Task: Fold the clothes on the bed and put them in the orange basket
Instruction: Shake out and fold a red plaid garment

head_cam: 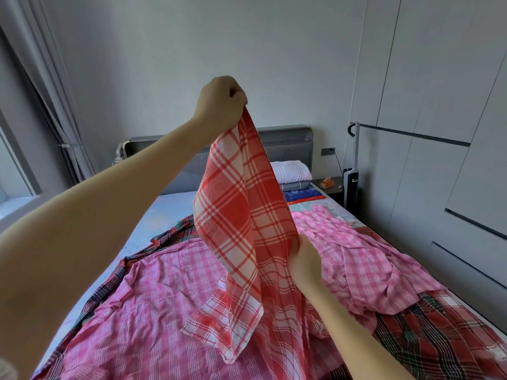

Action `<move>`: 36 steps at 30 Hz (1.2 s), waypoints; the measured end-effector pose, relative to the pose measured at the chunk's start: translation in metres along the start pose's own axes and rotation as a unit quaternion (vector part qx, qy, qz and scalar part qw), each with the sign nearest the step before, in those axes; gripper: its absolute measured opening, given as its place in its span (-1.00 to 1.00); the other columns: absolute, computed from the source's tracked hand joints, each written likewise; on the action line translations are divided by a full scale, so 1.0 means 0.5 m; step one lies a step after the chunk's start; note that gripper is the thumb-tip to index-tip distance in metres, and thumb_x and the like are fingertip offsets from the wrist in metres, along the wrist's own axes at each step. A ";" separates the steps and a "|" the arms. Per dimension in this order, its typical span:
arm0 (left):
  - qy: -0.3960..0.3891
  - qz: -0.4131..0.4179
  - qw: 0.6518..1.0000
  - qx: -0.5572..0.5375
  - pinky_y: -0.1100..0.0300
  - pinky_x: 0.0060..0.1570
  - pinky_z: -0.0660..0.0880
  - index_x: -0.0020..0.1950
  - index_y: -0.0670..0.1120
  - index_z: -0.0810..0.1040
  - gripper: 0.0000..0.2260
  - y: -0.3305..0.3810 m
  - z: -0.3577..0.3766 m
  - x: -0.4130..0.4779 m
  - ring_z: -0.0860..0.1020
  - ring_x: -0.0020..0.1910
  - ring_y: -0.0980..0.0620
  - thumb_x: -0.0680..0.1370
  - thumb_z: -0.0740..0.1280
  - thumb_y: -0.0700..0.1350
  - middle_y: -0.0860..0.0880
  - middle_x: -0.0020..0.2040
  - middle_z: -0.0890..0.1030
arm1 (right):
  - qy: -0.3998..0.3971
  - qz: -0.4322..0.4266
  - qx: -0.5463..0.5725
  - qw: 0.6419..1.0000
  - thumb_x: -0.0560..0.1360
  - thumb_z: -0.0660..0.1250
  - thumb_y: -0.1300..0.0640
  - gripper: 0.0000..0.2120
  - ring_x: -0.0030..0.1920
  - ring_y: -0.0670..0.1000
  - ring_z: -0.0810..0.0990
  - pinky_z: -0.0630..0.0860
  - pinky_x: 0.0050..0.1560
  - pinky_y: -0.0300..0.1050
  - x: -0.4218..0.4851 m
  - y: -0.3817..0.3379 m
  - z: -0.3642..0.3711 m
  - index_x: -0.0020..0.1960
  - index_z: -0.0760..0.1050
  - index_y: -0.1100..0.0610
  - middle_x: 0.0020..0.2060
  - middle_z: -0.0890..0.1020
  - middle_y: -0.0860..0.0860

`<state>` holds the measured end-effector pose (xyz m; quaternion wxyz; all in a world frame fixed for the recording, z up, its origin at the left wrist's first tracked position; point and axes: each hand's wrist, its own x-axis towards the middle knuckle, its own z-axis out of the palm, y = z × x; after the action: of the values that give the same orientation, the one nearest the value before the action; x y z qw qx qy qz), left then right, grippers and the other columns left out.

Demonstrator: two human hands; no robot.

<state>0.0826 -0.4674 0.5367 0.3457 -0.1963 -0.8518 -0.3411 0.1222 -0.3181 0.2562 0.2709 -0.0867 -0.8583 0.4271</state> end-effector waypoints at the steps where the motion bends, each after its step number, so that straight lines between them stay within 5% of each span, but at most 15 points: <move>1: 0.001 -0.004 1.000 0.007 0.39 -0.48 0.30 -0.04 -0.21 0.59 -0.74 -0.011 -0.004 -0.002 0.45 -0.20 0.05 0.49 0.11 -0.30 0.01 -0.20 0.52 | 0.005 0.035 0.016 0.999 0.64 0.02 0.09 -0.71 -0.32 -0.02 0.48 0.33 -0.37 -0.22 0.000 0.006 0.003 -0.07 0.43 0.21 -0.34 0.45 -0.08; 4: -0.005 -0.029 0.998 0.050 0.22 -0.23 0.35 0.02 -0.26 0.57 -0.75 -0.072 -0.022 -0.013 0.50 -0.04 -0.09 0.51 0.12 -0.27 -0.14 0.01 0.59 | 0.033 0.077 0.054 0.995 0.65 0.00 0.13 -0.74 -0.20 0.07 0.49 0.31 -0.34 -0.15 0.024 0.016 -0.026 -0.07 0.41 0.19 -0.30 0.45 -0.05; 7: -0.019 -0.070 0.993 0.096 0.15 -0.14 0.31 0.07 -0.25 0.54 -0.76 -0.146 -0.038 -0.039 0.50 0.06 -0.18 0.55 0.12 -0.23 -0.19 0.07 0.58 | 0.117 0.026 0.059 0.991 0.63 0.04 0.22 -0.78 -0.14 0.12 0.47 0.23 -0.24 -0.12 0.128 -0.043 -0.138 -0.02 0.44 0.25 -0.21 0.47 0.11; 10: -0.018 -0.093 0.992 0.085 0.17 -0.20 0.21 0.06 -0.24 0.52 -0.79 -0.204 -0.040 -0.071 0.50 0.04 -0.17 0.56 0.13 -0.24 -0.19 0.01 0.58 | 0.262 -0.142 -0.015 0.954 0.60 0.09 0.23 -0.78 -0.14 0.21 0.52 0.26 -0.21 -0.06 0.231 -0.196 -0.295 0.03 0.48 0.29 -0.19 0.56 0.23; 13: 0.000 -0.091 0.995 0.044 0.11 -0.19 0.27 -0.01 -0.22 0.53 -0.83 -0.232 -0.034 -0.075 0.51 -0.03 -0.17 0.54 0.14 -0.28 -0.18 -0.07 0.58 | 0.313 -0.333 -0.018 0.889 0.58 0.12 0.19 -0.79 -0.37 0.12 0.43 0.19 -0.33 -0.10 0.237 -0.329 -0.360 -0.06 0.49 0.26 -0.40 0.46 0.07; 18: 0.035 -0.177 0.981 0.077 0.10 -0.23 0.26 -0.20 -0.26 0.49 -0.83 -0.301 -0.042 -0.100 0.46 -0.16 -0.17 0.54 0.16 -0.28 -0.25 -0.15 0.55 | 0.014 -0.267 -0.193 0.944 0.56 0.18 0.16 -0.80 -0.13 0.20 0.57 0.35 -0.24 -0.06 0.246 -0.239 -0.243 -0.10 0.54 0.22 -0.21 0.63 0.15; 23: 0.056 -0.282 0.958 -0.008 0.10 -0.29 0.23 -0.45 -0.17 0.27 -0.70 -0.328 -0.013 -0.137 0.32 -0.34 -0.10 0.49 0.14 -0.29 -0.17 -0.44 0.32 | -0.091 -0.222 -0.142 0.960 0.58 0.16 0.16 -0.73 -0.31 0.09 0.46 0.25 -0.32 -0.09 0.249 -0.154 -0.233 -0.21 0.45 0.29 -0.36 0.52 0.14; 26: -0.011 -0.343 0.932 -0.112 0.03 -0.24 0.39 -0.34 -0.19 0.45 -0.76 -0.304 0.014 -0.137 0.44 -0.33 -0.18 0.52 0.15 -0.29 -0.20 -0.35 0.45 | -0.188 -0.156 -0.109 0.963 0.57 0.20 0.12 -0.66 -0.37 0.01 0.32 0.20 -0.25 -0.10 0.246 -0.090 -0.238 -0.32 0.36 0.28 -0.42 0.35 0.11; 29: -0.121 -0.387 0.873 -0.271 0.17 -0.33 0.39 -0.44 -0.06 0.50 -0.70 -0.259 0.043 -0.151 0.46 -0.52 0.05 0.51 0.28 -0.11 -0.02 -0.46 0.51 | -0.230 -0.098 -0.051 0.967 0.55 0.26 0.09 -0.65 -0.33 -0.01 0.30 0.19 -0.22 -0.10 0.232 -0.032 -0.252 -0.34 0.39 0.25 -0.39 0.32 0.08; 31: -0.258 -0.294 0.898 -0.203 0.20 -0.30 0.41 -0.37 -0.07 0.55 -0.73 -0.239 0.074 -0.164 0.47 -0.49 0.12 0.49 0.37 0.01 0.05 -0.46 0.53 | -0.241 -0.069 -0.026 0.968 0.53 0.30 0.08 -0.63 -0.30 -0.02 0.34 0.21 -0.23 -0.12 0.224 0.001 -0.261 -0.28 0.45 0.37 -0.36 0.37 0.09; 33: -0.374 -0.142 0.917 0.009 0.22 -0.21 0.42 -0.30 -0.03 0.56 -0.80 -0.225 0.111 -0.174 0.47 -0.38 0.13 0.39 0.49 0.05 0.10 -0.40 0.53 | -0.248 -0.042 -0.002 0.968 0.51 0.34 0.06 -0.62 -0.27 -0.02 0.38 0.25 -0.23 -0.15 0.217 0.034 -0.273 -0.17 0.49 0.43 -0.32 0.42 0.09; 36: -0.327 -0.048 0.923 0.195 0.16 -0.30 0.34 -0.43 0.00 0.41 -0.65 -0.208 0.154 -0.178 0.41 -0.33 -0.03 0.39 0.46 0.13 0.07 -0.45 0.42 | -0.262 0.000 0.042 0.964 0.41 0.45 0.03 -0.65 -0.16 -0.01 0.54 0.44 -0.08 -0.13 0.217 0.097 -0.298 -0.05 0.58 0.34 -0.16 0.59 0.01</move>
<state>0.0492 -0.4928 0.3853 0.0625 -0.1848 -0.9756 -0.1007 0.1077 -0.1446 0.3334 0.0401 0.0397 -0.8806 0.4705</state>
